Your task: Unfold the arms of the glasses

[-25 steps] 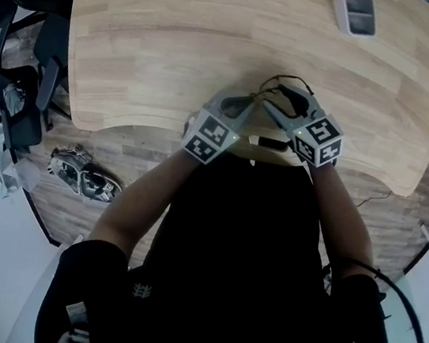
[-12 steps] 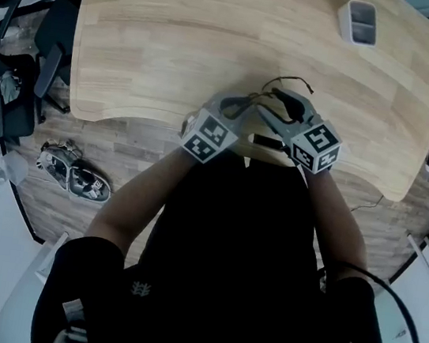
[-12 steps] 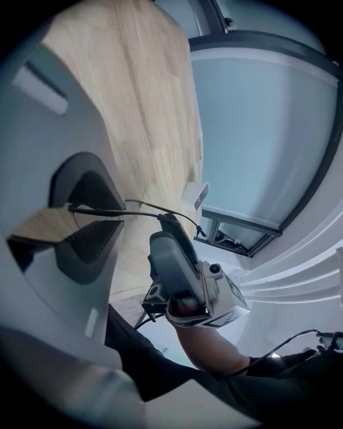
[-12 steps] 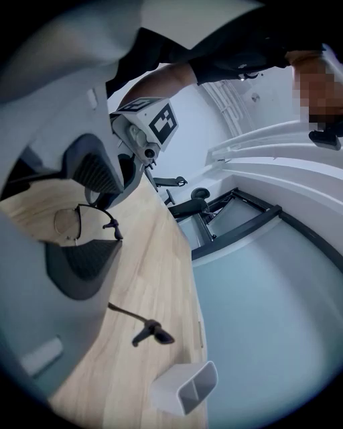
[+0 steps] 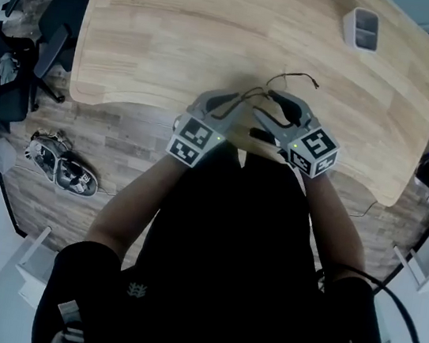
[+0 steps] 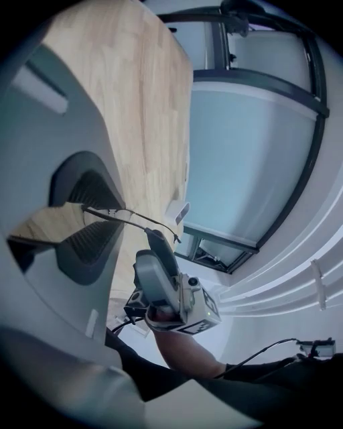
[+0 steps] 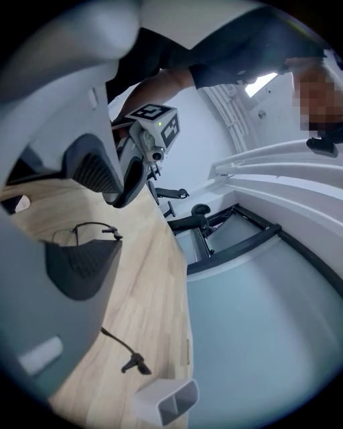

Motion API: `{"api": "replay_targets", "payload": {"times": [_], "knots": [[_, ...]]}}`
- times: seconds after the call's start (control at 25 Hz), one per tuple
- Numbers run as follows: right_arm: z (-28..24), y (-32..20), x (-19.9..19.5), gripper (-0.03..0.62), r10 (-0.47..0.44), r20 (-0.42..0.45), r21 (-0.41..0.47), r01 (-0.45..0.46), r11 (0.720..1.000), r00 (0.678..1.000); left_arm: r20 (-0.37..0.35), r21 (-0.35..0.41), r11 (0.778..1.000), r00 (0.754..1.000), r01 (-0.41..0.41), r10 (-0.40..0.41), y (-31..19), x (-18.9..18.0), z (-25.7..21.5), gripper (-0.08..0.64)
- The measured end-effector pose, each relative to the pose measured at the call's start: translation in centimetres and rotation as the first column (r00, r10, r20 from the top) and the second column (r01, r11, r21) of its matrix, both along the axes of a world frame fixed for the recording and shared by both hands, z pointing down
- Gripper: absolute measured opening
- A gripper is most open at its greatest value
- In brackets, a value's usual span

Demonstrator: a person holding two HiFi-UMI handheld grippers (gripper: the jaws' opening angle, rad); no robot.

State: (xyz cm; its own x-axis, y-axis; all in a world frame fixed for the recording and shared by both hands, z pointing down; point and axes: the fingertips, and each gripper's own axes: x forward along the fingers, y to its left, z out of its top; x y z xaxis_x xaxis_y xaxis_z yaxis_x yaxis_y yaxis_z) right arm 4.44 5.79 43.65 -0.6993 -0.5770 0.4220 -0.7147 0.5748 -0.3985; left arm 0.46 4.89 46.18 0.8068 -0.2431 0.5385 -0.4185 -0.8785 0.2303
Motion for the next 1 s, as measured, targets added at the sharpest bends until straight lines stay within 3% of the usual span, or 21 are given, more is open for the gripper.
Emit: {"api": "replay_targets", "payload": {"times": [0.44, 0.64, 0.8, 0.88, 1.0], "knots": [[-1.5, 3.5, -5.3, 0.21, -0.194, -0.027, 0.025, 0.195, 0.981, 0.981, -0.022, 0.026, 0.984, 0.984, 0.177, -0.177, 0.7, -5.5, -2.1, 0.061], [-1.2, 4.2, -6.6, 0.21, -0.23, -0.042, 0.032, 0.231, 0.972, 0.972, -0.036, 0.042, 0.974, 0.975, 0.222, -0.221, 0.7, -6.7, -2.6, 0.061], [-3.3, 3.0, -4.1, 0.21, -0.134, -0.082, 0.12, 0.143, 0.982, 0.988, -0.062, 0.078, 0.962, 0.964, 0.262, -0.258, 0.2, -7.3, -4.5, 0.061], [-5.0, 1.8, -1.2, 0.21, -0.025, -0.1, 0.185, 0.044, 0.982, 0.995, -0.084, 0.115, 0.953, 0.958, 0.281, -0.273, -0.3, -7.2, -6.2, 0.057], [-6.7, 0.1, 3.5, 0.21, 0.137, -0.139, 0.246, -0.1, 0.964, 0.981, -0.134, 0.188, 0.933, 0.949, 0.306, -0.284, -1.3, -6.6, -9.3, 0.024]]}}
